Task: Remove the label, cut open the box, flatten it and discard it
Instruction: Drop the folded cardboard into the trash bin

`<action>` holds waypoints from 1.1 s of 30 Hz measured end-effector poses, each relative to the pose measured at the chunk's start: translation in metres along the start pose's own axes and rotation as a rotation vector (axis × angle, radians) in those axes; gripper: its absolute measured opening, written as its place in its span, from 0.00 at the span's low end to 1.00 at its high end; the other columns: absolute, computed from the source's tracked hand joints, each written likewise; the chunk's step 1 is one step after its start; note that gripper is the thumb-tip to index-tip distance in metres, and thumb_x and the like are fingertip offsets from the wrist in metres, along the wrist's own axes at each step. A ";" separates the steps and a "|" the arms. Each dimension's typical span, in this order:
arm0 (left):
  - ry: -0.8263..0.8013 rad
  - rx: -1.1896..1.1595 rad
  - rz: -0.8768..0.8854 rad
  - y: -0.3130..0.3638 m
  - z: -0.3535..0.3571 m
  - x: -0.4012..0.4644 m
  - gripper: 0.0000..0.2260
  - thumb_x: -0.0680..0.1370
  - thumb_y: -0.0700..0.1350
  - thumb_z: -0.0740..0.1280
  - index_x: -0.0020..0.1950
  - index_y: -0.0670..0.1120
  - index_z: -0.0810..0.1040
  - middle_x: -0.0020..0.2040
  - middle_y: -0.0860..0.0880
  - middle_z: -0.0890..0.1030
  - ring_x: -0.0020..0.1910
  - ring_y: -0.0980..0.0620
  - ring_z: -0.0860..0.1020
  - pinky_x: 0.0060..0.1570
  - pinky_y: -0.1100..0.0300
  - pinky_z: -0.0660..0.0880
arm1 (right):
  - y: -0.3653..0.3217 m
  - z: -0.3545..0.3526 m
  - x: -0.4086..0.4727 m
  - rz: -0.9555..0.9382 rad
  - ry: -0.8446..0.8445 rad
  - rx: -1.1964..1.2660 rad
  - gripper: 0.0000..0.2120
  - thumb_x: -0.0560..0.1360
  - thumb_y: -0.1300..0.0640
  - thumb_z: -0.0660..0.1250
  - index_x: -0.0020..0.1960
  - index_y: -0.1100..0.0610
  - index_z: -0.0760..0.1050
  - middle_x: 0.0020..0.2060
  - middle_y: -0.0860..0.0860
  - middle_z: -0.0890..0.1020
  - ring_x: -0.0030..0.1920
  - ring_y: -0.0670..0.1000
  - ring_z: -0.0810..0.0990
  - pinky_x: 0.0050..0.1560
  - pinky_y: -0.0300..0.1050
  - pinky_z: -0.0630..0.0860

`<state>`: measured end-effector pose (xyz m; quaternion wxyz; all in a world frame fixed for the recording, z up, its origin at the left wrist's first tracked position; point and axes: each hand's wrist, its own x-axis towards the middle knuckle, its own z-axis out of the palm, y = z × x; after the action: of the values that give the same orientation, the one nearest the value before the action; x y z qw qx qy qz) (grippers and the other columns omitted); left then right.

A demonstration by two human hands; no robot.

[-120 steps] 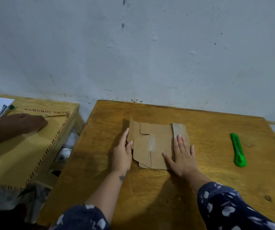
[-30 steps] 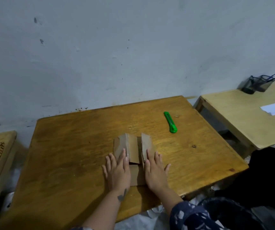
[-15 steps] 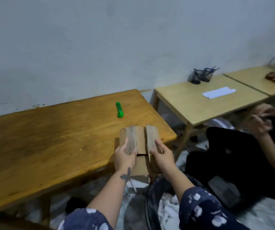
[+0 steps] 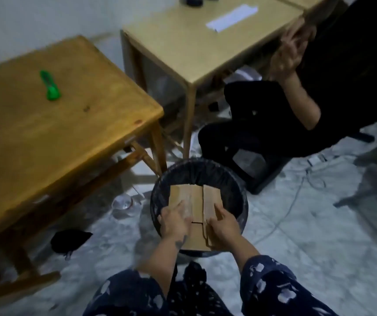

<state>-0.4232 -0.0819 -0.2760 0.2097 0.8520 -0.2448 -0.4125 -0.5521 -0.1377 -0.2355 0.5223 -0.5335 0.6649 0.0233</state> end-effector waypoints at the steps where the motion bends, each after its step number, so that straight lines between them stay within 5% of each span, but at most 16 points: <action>1: -0.034 0.012 -0.010 -0.012 0.012 0.004 0.24 0.74 0.48 0.70 0.70 0.55 0.71 0.67 0.45 0.67 0.64 0.43 0.68 0.65 0.54 0.67 | 0.016 0.007 0.009 0.041 -0.021 -0.015 0.28 0.76 0.57 0.65 0.74 0.51 0.62 0.69 0.54 0.72 0.66 0.56 0.72 0.64 0.43 0.67; 6: -0.198 0.209 0.054 -0.071 0.061 0.041 0.20 0.81 0.46 0.61 0.72 0.43 0.67 0.59 0.44 0.69 0.52 0.48 0.73 0.50 0.64 0.71 | 0.074 0.049 0.075 0.147 0.002 -0.174 0.20 0.76 0.56 0.64 0.68 0.52 0.72 0.63 0.55 0.78 0.63 0.56 0.75 0.61 0.43 0.69; 9: -0.210 0.161 -0.042 -0.086 0.096 0.079 0.20 0.79 0.47 0.64 0.72 0.49 0.69 0.68 0.41 0.66 0.63 0.40 0.71 0.54 0.64 0.70 | 0.102 0.078 0.129 0.181 0.023 -0.229 0.18 0.77 0.55 0.62 0.66 0.51 0.74 0.62 0.59 0.77 0.60 0.59 0.77 0.60 0.46 0.72; 14: -0.178 0.309 -0.059 -0.085 0.139 0.156 0.18 0.80 0.50 0.62 0.70 0.55 0.70 0.69 0.42 0.63 0.64 0.40 0.66 0.61 0.52 0.69 | 0.117 0.112 0.218 0.216 0.099 -0.240 0.17 0.77 0.54 0.62 0.65 0.51 0.75 0.63 0.61 0.73 0.59 0.61 0.76 0.60 0.46 0.72; 22: -0.200 0.441 -0.077 -0.128 0.214 0.275 0.15 0.79 0.45 0.64 0.66 0.46 0.73 0.68 0.40 0.64 0.64 0.40 0.66 0.62 0.51 0.67 | 0.153 0.158 0.349 0.269 0.166 -0.243 0.14 0.76 0.53 0.63 0.59 0.53 0.79 0.70 0.58 0.63 0.63 0.61 0.72 0.68 0.49 0.67; 27: -0.304 0.527 -0.183 -0.155 0.245 0.305 0.15 0.80 0.44 0.60 0.67 0.48 0.74 0.70 0.39 0.61 0.69 0.39 0.61 0.70 0.48 0.62 | 0.181 0.186 0.385 0.345 0.059 -0.413 0.20 0.79 0.51 0.57 0.65 0.62 0.71 0.71 0.56 0.59 0.62 0.63 0.71 0.62 0.52 0.70; 30: -0.386 0.645 -0.220 -0.157 0.247 0.307 0.21 0.80 0.45 0.60 0.74 0.46 0.63 0.74 0.42 0.59 0.72 0.39 0.58 0.70 0.49 0.56 | 0.182 0.187 0.386 0.286 0.053 -0.504 0.18 0.78 0.56 0.57 0.66 0.61 0.69 0.68 0.58 0.64 0.64 0.62 0.69 0.62 0.54 0.69; 33: -0.457 0.647 -0.175 -0.136 0.234 0.293 0.31 0.80 0.44 0.60 0.78 0.45 0.46 0.78 0.43 0.45 0.75 0.37 0.49 0.73 0.45 0.52 | 0.166 0.180 0.370 0.249 0.064 -0.576 0.17 0.78 0.57 0.57 0.65 0.58 0.70 0.67 0.57 0.67 0.65 0.61 0.69 0.62 0.54 0.69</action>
<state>-0.4199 -0.1834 -0.6622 -0.1653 0.7780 -0.3288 -0.5093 -0.5104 -0.2139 -0.6704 0.3218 -0.5746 0.7070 0.2577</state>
